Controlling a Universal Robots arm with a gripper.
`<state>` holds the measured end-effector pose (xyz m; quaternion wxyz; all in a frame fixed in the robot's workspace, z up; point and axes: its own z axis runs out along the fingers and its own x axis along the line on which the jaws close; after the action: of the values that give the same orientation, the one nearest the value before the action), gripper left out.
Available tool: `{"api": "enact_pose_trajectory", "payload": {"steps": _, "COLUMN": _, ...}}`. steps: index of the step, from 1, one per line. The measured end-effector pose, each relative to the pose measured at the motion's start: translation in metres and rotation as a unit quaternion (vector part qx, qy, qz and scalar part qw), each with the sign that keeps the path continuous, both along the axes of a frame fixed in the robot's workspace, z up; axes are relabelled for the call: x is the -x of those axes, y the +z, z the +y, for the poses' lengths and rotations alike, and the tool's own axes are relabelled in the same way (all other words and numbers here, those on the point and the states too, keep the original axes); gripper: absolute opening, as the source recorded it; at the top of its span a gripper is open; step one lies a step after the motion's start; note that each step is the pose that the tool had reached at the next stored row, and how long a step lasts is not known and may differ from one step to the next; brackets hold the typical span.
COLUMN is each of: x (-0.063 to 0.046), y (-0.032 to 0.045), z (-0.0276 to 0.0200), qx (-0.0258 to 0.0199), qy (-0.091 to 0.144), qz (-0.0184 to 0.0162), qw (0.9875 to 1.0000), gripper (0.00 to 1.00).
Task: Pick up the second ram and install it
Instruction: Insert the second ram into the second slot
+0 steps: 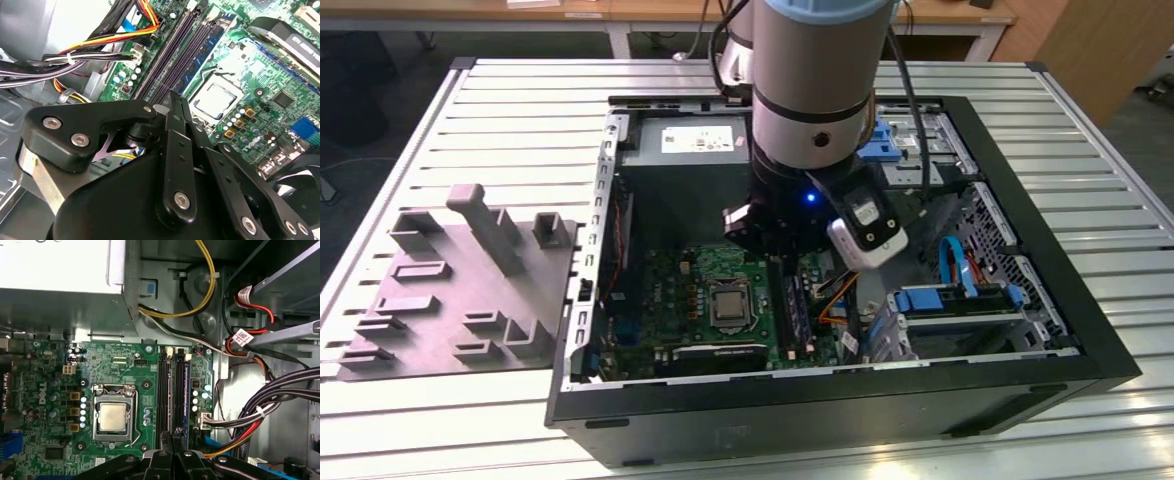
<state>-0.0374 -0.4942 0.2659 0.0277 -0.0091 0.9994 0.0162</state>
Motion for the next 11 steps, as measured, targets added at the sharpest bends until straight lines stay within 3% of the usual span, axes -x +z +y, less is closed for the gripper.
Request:
{"api": "enact_pose_trajectory", "payload": {"steps": 3, "x": -0.0021, "y": -0.0068, "z": 0.0, "qx": -0.0008, "qy": 0.0, "qz": 0.0001, "qw": 1.0, "gripper": 0.11}}
{"api": "enact_pose_trajectory", "payload": {"steps": 11, "x": -0.0022, "y": -0.0097, "z": 0.0, "qx": -0.0011, "qy": 0.0, "qz": 0.0, "qw": 1.0, "gripper": 0.11}}
